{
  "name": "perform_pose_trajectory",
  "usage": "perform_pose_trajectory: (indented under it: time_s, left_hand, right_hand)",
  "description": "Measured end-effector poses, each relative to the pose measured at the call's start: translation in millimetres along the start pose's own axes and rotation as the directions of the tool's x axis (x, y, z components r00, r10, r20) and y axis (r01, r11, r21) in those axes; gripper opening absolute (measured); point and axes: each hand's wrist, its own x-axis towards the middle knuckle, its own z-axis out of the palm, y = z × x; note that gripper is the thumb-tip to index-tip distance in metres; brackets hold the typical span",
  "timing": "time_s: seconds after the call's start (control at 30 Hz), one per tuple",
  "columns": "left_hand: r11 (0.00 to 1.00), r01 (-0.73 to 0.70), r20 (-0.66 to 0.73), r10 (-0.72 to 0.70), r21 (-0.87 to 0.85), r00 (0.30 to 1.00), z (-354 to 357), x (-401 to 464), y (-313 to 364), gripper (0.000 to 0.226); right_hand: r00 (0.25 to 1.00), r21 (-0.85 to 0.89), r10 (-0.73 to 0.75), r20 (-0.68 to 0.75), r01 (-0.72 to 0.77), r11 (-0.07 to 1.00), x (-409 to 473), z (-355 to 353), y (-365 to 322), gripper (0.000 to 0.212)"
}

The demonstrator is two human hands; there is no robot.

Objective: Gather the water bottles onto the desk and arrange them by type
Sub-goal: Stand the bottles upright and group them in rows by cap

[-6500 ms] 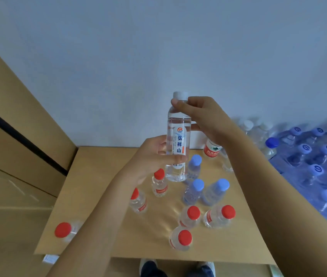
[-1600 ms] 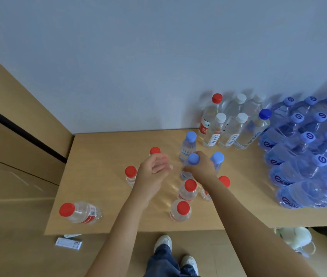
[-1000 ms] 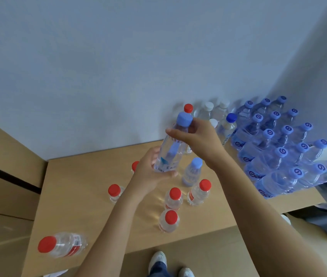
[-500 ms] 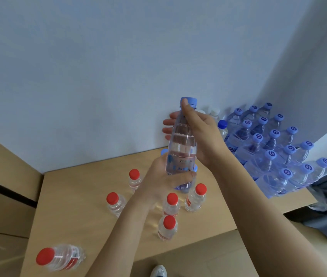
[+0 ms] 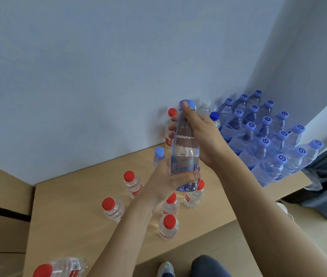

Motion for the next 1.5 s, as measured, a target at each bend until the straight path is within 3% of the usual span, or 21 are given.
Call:
perform_pose_trajectory:
  time_s: [0.17,0.37,0.53,0.63,0.8,0.9,1.0,1.03,1.2,1.4,1.5]
  left_hand:
    - [0.997,0.039,0.02,-0.037,-0.068,0.999,24.7,27.7,-9.9,0.024]
    - [0.991,0.118,-0.026,-0.12,-0.062,0.992,57.6,83.7,-24.3,0.045]
    - [0.977,0.211,0.027,-0.21,-0.041,0.977,87.6,136.1,-45.9,0.02]
    - [0.96,0.267,-0.06,-0.272,-0.082,0.96,100.3,163.1,-68.3,0.027]
    - [0.923,0.349,-0.356,-0.384,-0.159,0.852,119.0,197.3,-106.3,0.051]
    - [0.936,0.332,-0.489,-0.344,-0.115,0.801,129.6,210.0,-123.9,0.062]
    - [0.942,0.331,-0.571,-0.301,-0.053,0.764,134.8,216.4,-141.6,0.059]
    - [0.943,0.332,-0.584,-0.288,-0.034,0.759,135.0,218.1,-146.7,0.057]
    - [0.956,0.293,-0.616,-0.239,-0.013,0.751,135.0,226.3,-166.9,0.058]
    - [0.974,0.127,-0.662,0.03,0.188,0.749,138.2,238.5,-169.8,0.059]
    - [0.978,0.106,-0.694,0.048,0.177,0.718,139.3,246.4,-173.3,0.05]
  right_hand:
    - [0.999,0.002,0.026,-0.04,-0.026,1.0,14.8,-36.8,7.9,0.043]
    - [1.0,-0.09,0.019,-0.015,-0.02,0.996,56.2,-93.2,9.8,0.034]
    - [0.998,-0.257,0.048,0.029,-0.039,0.966,89.1,-142.1,20.8,0.032]
    - [0.996,-0.372,0.055,0.069,-0.026,0.928,103.0,-170.0,29.5,0.033]
    - [0.986,-0.538,0.095,0.138,-0.007,0.843,116.2,-201.4,47.2,0.018]
    - [0.982,-0.613,0.128,0.138,-0.017,0.79,120.6,-214.2,58.6,0.035]
    - [0.975,-0.655,0.172,0.139,-0.039,0.754,122.6,-223.7,66.8,0.021]
    - [0.975,-0.662,0.174,0.138,-0.04,0.748,122.8,-225.5,68.9,0.014]
    - [0.974,-0.714,0.17,0.15,-0.012,0.7,121.5,-232.3,80.5,0.019]
    - [0.988,-0.778,0.103,0.119,0.029,0.628,122.3,-231.2,89.9,0.022]
    - [0.993,-0.814,0.068,0.093,0.037,0.579,125.7,-230.8,92.6,0.021]
